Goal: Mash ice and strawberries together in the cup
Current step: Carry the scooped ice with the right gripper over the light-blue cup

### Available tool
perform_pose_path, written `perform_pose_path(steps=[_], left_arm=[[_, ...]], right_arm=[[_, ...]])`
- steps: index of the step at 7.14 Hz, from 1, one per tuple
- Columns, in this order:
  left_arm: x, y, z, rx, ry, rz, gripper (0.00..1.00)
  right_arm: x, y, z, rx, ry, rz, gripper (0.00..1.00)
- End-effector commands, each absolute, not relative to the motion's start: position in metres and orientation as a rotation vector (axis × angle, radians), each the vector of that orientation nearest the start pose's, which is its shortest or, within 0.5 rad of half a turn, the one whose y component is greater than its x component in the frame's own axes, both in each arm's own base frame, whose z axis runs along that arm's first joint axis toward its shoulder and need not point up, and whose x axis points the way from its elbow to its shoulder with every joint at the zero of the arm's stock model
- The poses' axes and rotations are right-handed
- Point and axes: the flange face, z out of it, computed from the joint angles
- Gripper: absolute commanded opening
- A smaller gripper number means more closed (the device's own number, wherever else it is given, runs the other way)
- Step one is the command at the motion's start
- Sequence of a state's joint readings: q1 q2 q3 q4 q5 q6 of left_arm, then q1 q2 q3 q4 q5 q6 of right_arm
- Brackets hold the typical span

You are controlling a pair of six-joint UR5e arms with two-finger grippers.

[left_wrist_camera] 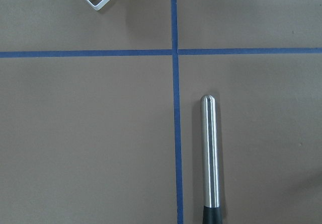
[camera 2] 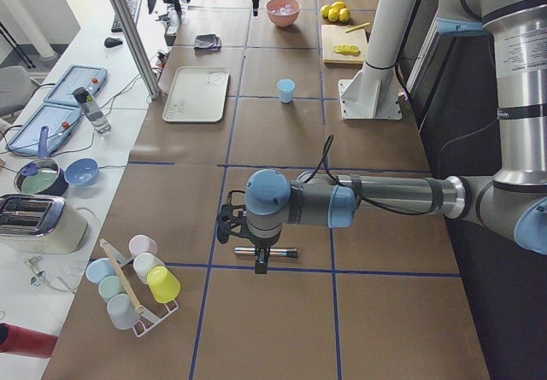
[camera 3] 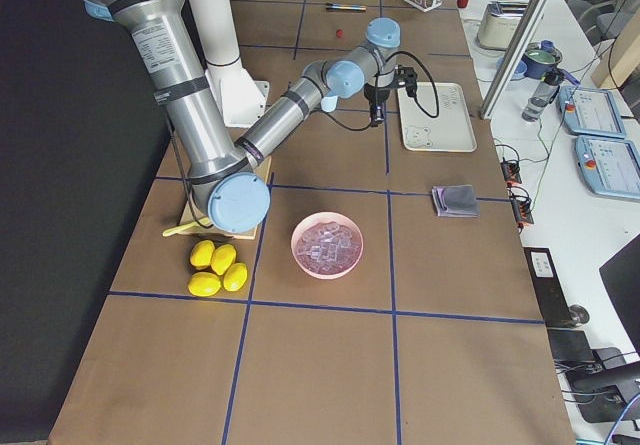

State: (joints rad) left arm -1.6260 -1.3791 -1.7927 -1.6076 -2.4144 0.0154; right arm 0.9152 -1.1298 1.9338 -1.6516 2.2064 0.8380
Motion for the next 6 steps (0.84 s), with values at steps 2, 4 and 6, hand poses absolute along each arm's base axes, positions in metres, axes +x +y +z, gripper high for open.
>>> perform_pose_path(steps=[2,4,6], left_arm=[[-0.082,-0.411,0.629,0.09,0.841,-0.01,1.0],[-0.082,-0.41,0.634,0.082,0.841,-0.013,1.0],[-0.081,-0.403,0.64,0.074,0.841,-0.015,1.0]], right_arm=[[-0.468,-0.39,0.177,0.079,-0.92,-0.017,0.0],[-0.535,-0.359,0.141,0.064,-0.922,0.004,0.01],[-0.565,-0.357,0.129,0.076,-0.903,0.009,0.01]])
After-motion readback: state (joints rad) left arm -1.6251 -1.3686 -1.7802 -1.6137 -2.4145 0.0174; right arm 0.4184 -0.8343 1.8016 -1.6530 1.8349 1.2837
